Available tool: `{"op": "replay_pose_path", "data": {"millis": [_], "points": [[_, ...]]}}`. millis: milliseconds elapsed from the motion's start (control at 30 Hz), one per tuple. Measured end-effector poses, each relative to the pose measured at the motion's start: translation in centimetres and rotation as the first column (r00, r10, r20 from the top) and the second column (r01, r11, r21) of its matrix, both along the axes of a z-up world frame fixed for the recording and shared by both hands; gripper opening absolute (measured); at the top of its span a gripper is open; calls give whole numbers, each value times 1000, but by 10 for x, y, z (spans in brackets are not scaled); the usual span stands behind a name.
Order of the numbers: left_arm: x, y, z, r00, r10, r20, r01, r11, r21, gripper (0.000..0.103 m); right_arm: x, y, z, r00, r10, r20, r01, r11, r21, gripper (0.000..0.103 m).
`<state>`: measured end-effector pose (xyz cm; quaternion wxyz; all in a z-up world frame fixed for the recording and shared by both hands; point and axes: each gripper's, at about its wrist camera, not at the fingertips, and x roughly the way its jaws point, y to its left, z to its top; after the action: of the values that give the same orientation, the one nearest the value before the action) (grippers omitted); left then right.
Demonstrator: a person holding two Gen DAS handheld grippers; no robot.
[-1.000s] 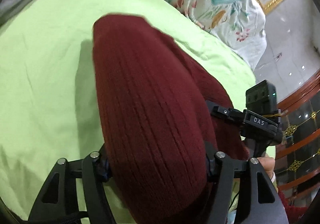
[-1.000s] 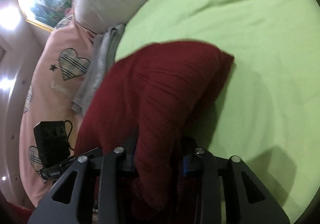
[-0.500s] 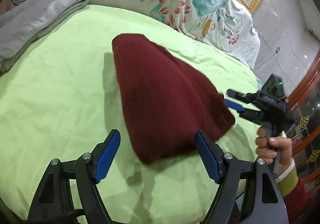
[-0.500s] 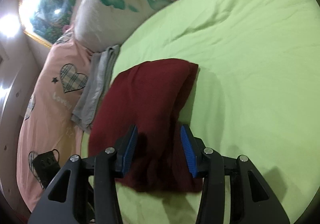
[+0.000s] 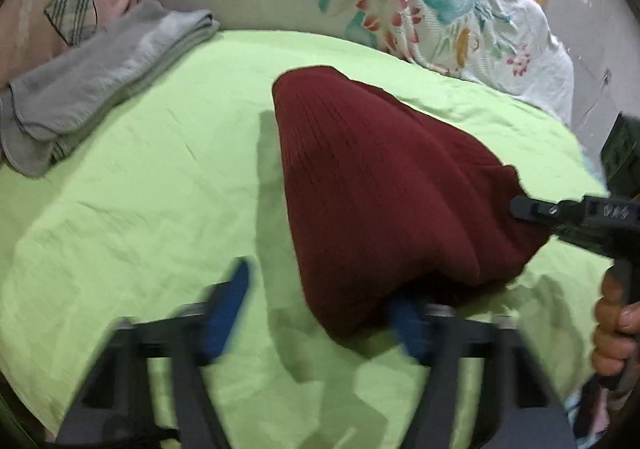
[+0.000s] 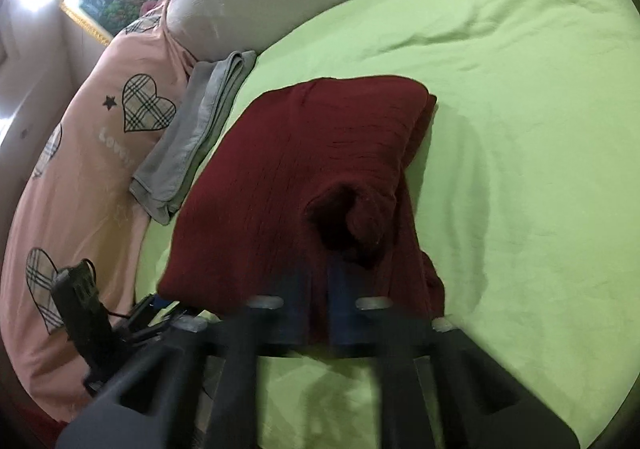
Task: Fold large clothes
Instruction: 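Press and square the folded hoodie bundle with both tools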
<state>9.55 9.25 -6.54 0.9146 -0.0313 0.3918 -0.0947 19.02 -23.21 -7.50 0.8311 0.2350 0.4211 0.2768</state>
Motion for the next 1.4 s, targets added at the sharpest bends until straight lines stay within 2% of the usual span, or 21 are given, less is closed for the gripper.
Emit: {"op": "replay_pose_path", "data": {"millis": [33, 100, 167, 233, 333, 433, 567, 667, 767, 833, 933, 1000, 1033, 1100, 1167, 1200, 1233, 1267, 1400], "points": [[-1, -1, 1, 1000, -6, -1, 6, 1000, 5, 19, -3, -5, 5, 1000, -12, 27, 12, 1000, 29, 6], [-5, -5, 4, 1000, -3, 16, 3, 999, 40, 17, -10, -16, 16, 996, -24, 90, 15, 995, 94, 6], [-10, -9, 4, 999, -19, 31, 17, 997, 72, 16, -16, -24, 18, 994, -36, 108, 29, 997, 66, 6], [-11, -13, 1, 999, -41, 33, 37, 994, 102, 16, -15, -28, 6, 996, -40, 76, 39, 999, 12, 6], [-10, -16, -4, 998, -65, 23, 62, 990, 126, 16, -6, -26, -32, 998, -48, -35, 45, 997, -69, 6], [-11, -12, -1, 994, -105, 4, 103, 986, 129, 20, -7, -19, -46, 997, -51, -65, 45, 996, -83, 6], [-21, 8, 14, 984, -175, -25, 176, 983, 46, 23, -11, -19, -33, 998, -53, -40, 47, 991, -128, 6], [-29, 21, 37, 979, -205, 19, 205, 979, 17, 23, -17, -22, -15, 997, -62, -51, 56, 992, -114, 9], [-23, 28, 60, 975, -216, 61, 218, 975, -35, 23, -33, -32, 22, 990, -132, 48, 135, 989, -69, 10], [-11, 28, 69, 970, -230, 81, 238, 966, -100, 22, -37, -30, 43, 980, -159, 121, 167, 984, -60, 10], [11, 16, 70, 957, -275, 92, 287, 940, -184, 22, -26, -5, 57, 979, -111, 170, 118, 993, -27, 10], [25, 6, 62, 947, -313, 77, 322, 919, -226, 22, -9, 16, 49, 984, -90, 151, 97, 995, -38, 10], [38, -2, 50, 936, -351, 29, 346, 902, -258, 22, 2, 22, 41, 988, -88, 127, 93, 995, -31, 10], [52, -9, 27, 933, -358, -46, 336, 908, -250, 13, 20, 29, 19, 992, -99, 74, 101, 994, -28, 10], [58, -10, 7, 929, -360, -91, 326, 908, -263, 0, 31, 28, -5, 991, -130, 18, 131, 990, -56, 10], [62, -8, -3, 928, -354, -116, 310, 906, -289, 0, 36, 26, -21, 990, -136, -22, 135, 989, -54, 5], [65, -6, -11, 922, -365, -127, 305, 890, -339, 0, 38, 21, -35, 988, -147, -44, 145, 989, -40, 3], [65, -6, -15, 921, -368, -129, 304, 884, -356, 0, 37, 18, -41, 987, -156, -36, 155, 988, -28, 1], [60, -25, -15, 920, -372, -122, 328, 903, -278, 0, 41, 9, -45, 980, -194, -47, 193, 981, -36, 0]]}}
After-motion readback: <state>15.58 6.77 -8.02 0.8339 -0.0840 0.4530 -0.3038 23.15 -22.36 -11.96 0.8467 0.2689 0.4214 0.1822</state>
